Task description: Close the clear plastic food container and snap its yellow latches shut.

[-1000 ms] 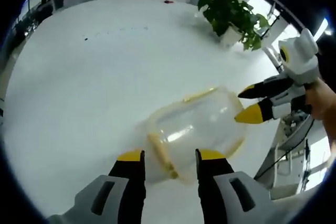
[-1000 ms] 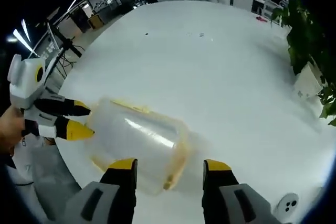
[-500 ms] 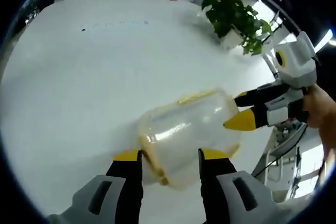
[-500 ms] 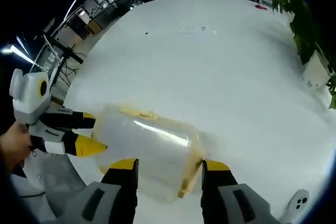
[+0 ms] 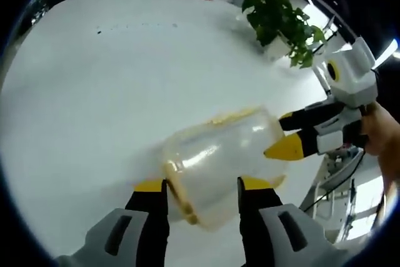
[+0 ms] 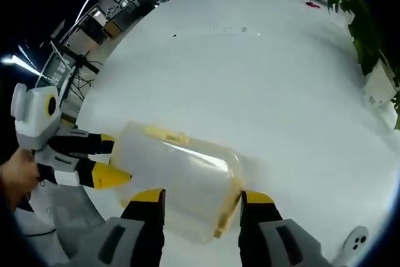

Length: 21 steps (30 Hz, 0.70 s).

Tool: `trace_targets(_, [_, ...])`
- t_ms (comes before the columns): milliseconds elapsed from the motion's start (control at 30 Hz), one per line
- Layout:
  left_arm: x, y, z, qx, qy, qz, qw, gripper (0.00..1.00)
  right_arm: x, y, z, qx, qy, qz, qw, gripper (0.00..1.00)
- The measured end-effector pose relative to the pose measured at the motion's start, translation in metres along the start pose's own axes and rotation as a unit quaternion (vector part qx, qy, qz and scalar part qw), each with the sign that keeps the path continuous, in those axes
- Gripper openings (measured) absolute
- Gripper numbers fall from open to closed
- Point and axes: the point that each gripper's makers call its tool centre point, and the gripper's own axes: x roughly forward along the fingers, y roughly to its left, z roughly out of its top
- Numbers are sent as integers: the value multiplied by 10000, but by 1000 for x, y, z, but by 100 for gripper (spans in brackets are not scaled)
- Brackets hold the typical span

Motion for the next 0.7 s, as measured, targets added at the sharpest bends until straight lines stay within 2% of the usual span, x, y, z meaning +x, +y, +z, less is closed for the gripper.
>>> trace_targets(33, [2, -1, 0, -54, 0, -18, 10000, 44, 0, 0, 0, 0, 12, -10, 10000, 45])
trace_targets(67, [2, -4, -7, -284, 195, -69, 9994, 44, 0, 0, -1, -3, 39, -28, 10000, 44])
trace_targets(100, [3, -2, 0, -137, 57, -47, 9999, 44, 0, 0, -1, 0, 21, -26, 10000, 44])
trace_targets(167, [3, -2, -1, -102, 85, -28, 9999, 44, 0, 0, -1, -30, 12, 7, 10000, 43])
trace_targets(200, [2, -2, -1, -153, 70, -51, 9998, 44, -3, 3, -5, -22, 170, 6, 9999, 43])
trace_targets(233, [2, -3, -1, -163, 70, -61, 9998, 43, -1, 4, -1, 34, 43, -4, 10000, 43])
trace_targets(367, [6, -2, 3, -92, 78, -120, 9999, 40, 1, 6, 1, 36, 66, 21, 10000, 42])
trace_targets(400, [8, -2, 4, -409, 77, -10, 9991, 40, 0, 7, 1, 77, 73, 16, 9999, 41])
trace_targets(500, [11, -3, 4, -283, 137, -16, 9995, 39, 0, 4, 1, 102, 54, 16, 9999, 40])
trace_targets(600, [2, -2, -2, -326, 92, -7, 9994, 40, 0, 4, 2, 33, 20, 69, 10000, 42])
trace_targets(700, [2, -1, -1, -291, -52, -144, 9995, 42, -1, 2, 2, 263, -98, 176, 9995, 44])
